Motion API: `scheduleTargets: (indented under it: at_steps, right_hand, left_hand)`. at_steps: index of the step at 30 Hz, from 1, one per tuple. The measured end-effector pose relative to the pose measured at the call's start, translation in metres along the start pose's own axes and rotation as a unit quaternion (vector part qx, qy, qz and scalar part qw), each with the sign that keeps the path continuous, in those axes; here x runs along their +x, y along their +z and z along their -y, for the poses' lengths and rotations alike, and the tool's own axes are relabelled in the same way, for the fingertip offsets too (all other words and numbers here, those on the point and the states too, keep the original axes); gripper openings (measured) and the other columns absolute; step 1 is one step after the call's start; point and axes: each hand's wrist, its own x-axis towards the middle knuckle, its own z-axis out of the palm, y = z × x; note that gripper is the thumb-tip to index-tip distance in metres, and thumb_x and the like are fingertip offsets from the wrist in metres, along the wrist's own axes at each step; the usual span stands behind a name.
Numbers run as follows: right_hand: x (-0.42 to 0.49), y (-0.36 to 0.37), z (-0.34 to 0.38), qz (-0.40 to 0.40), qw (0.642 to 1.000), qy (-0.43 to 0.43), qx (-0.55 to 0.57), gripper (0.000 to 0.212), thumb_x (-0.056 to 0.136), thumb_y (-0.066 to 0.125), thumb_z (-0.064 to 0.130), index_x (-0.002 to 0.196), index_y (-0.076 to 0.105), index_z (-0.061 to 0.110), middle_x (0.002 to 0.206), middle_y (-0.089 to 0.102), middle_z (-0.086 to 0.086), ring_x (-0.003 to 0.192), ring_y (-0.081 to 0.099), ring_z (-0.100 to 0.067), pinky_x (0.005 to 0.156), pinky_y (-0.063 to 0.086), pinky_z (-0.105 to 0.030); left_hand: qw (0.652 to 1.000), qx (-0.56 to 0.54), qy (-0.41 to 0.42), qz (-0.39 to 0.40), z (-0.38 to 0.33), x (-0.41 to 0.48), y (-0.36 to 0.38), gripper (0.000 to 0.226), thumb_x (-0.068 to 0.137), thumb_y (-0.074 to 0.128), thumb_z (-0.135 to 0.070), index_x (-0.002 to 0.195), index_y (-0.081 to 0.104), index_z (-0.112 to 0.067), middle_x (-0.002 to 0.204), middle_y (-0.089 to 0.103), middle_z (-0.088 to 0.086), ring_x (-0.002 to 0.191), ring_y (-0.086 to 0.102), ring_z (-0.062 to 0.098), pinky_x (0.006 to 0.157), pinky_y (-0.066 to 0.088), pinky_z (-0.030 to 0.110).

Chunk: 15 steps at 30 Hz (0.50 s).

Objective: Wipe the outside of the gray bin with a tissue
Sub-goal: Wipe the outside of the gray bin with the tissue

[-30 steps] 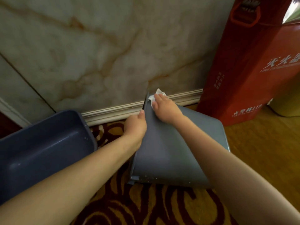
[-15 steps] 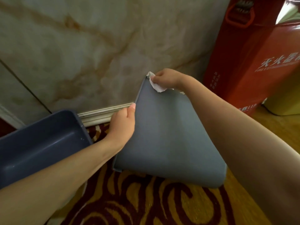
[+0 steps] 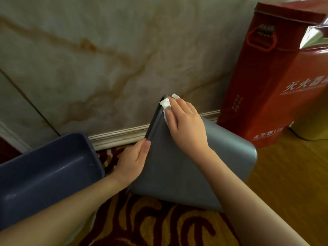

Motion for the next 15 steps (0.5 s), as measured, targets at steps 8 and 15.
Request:
scheduleTargets:
  at_steps: [8, 15]
  right_hand:
    - [-0.06, 0.034, 0.038, 0.023, 0.991, -0.104, -0.083, 0.044, 0.093, 0.047, 0.023, 0.135, 0.044, 0.012, 0.136, 0.05, -0.015, 0.129, 0.043, -0.032, 0.108, 0.036, -0.044]
    - [-0.097, 0.001, -0.003, 0.007, 0.993, 0.068, -0.095, 0.041, 0.091, 0.052, 0.023, 0.129, 0.053, 0.009, 0.133, 0.056, -0.009, 0.126, 0.049, -0.022, 0.109, 0.035, -0.042]
  left_hand:
    - [0.85, -0.416, -0.301, 0.122, -0.023, 0.059, -0.04, 0.088, 0.082, 0.018, -0.073, 0.079, 0.078, -0.009, 0.078, 0.077, 0.01, 0.071, 0.073, 0.019, 0.056, 0.057, 0.023]
    - [0.897, -0.278, -0.339, 0.047, -0.007, 0.06, -0.037, 0.048, 0.09, 0.041, -0.054, 0.087, 0.067, -0.015, 0.066, 0.076, -0.001, 0.061, 0.072, 0.014, 0.054, 0.057, 0.024]
